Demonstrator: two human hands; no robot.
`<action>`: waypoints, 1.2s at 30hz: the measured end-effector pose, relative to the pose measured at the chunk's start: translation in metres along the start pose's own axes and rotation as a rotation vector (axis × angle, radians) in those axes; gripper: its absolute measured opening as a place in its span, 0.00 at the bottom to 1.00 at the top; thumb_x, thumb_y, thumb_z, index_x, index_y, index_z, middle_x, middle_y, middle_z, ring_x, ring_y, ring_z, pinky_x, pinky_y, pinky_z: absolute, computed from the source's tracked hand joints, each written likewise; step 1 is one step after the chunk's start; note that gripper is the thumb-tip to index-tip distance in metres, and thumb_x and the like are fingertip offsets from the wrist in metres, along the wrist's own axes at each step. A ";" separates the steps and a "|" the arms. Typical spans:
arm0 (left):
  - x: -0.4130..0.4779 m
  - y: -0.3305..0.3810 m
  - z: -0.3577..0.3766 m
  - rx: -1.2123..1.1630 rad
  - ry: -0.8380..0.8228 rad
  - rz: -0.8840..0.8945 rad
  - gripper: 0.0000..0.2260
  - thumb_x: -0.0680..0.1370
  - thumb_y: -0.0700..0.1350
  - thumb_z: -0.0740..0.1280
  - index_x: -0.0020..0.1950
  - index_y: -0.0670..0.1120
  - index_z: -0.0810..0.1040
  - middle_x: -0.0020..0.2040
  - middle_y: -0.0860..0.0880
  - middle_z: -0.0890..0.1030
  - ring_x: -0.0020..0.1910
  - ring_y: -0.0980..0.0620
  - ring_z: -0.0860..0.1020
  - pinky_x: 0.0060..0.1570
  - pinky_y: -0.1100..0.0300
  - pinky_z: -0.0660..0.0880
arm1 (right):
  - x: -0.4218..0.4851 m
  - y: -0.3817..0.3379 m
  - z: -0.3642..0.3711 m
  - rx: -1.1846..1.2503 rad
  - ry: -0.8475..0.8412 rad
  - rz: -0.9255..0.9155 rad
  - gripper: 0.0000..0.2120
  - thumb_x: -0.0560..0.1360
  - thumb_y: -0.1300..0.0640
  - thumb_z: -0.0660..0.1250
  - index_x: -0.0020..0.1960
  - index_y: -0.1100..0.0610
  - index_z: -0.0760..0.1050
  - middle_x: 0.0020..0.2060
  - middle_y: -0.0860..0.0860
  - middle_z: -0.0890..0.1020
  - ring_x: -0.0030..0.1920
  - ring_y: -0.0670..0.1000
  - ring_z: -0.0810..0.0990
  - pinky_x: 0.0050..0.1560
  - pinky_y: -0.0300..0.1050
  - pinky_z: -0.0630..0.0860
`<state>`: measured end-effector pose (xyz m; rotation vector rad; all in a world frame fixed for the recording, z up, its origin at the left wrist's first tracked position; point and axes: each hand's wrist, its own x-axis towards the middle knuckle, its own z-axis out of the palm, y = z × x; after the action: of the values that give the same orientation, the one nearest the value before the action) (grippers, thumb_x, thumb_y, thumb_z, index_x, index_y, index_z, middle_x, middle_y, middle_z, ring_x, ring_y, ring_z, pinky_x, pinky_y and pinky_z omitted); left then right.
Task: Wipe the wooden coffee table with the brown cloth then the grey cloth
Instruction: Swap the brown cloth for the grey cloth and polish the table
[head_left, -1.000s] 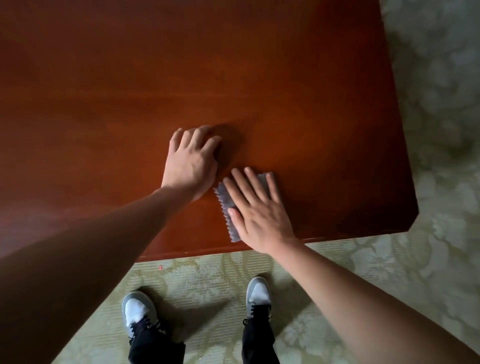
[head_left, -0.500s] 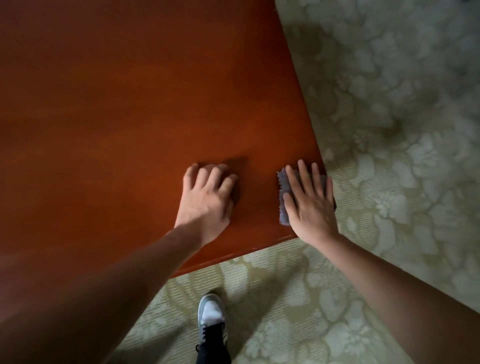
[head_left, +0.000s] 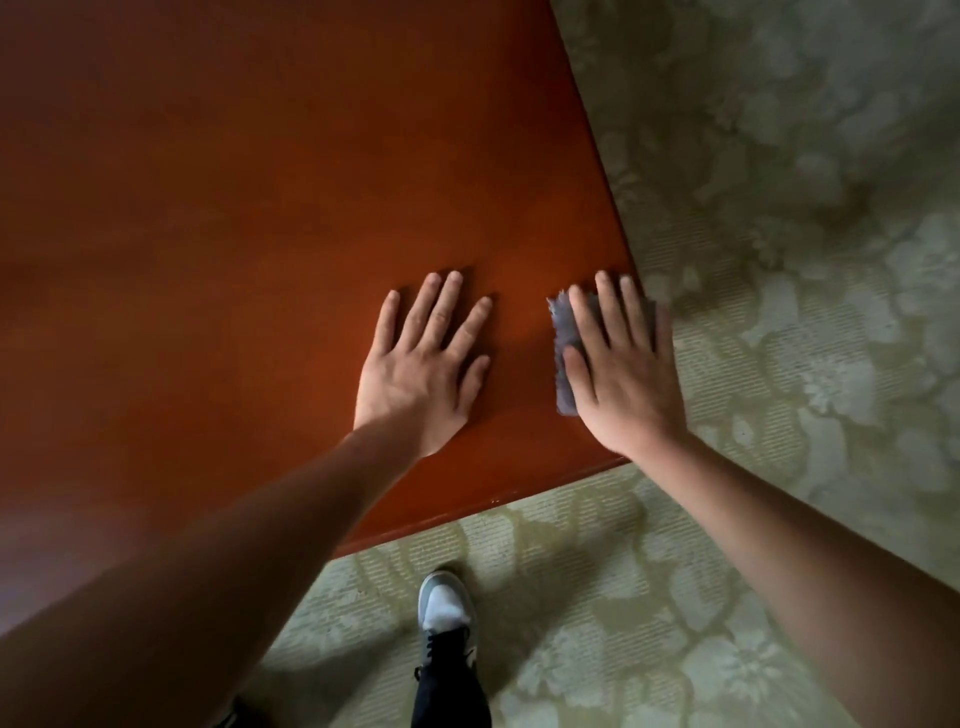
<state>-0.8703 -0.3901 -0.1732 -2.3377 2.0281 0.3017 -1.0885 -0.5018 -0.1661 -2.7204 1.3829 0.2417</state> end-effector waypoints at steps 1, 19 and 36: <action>-0.002 -0.001 0.000 -0.004 -0.003 -0.004 0.29 0.86 0.61 0.41 0.86 0.55 0.46 0.86 0.46 0.45 0.85 0.47 0.43 0.82 0.41 0.46 | -0.017 -0.003 0.002 -0.015 0.002 -0.026 0.30 0.87 0.42 0.44 0.85 0.53 0.52 0.84 0.57 0.54 0.84 0.60 0.50 0.81 0.68 0.51; -0.307 -0.272 0.018 -0.132 0.080 -0.949 0.28 0.85 0.61 0.51 0.83 0.54 0.61 0.85 0.46 0.58 0.84 0.45 0.54 0.81 0.37 0.50 | -0.070 -0.231 0.008 0.018 -0.095 -0.340 0.33 0.84 0.41 0.47 0.84 0.57 0.56 0.83 0.60 0.56 0.84 0.62 0.52 0.79 0.72 0.50; -0.346 -0.344 0.029 -0.326 0.180 -1.528 0.30 0.84 0.64 0.46 0.85 0.58 0.50 0.87 0.50 0.46 0.85 0.48 0.41 0.79 0.35 0.35 | -0.080 -0.435 0.012 -0.020 -0.060 -0.577 0.31 0.86 0.39 0.47 0.85 0.50 0.52 0.85 0.53 0.53 0.84 0.58 0.51 0.80 0.68 0.49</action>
<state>-0.5806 0.0039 -0.1794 -3.2895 -0.2294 0.3074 -0.7847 -0.1803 -0.1639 -2.9488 0.5373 0.2863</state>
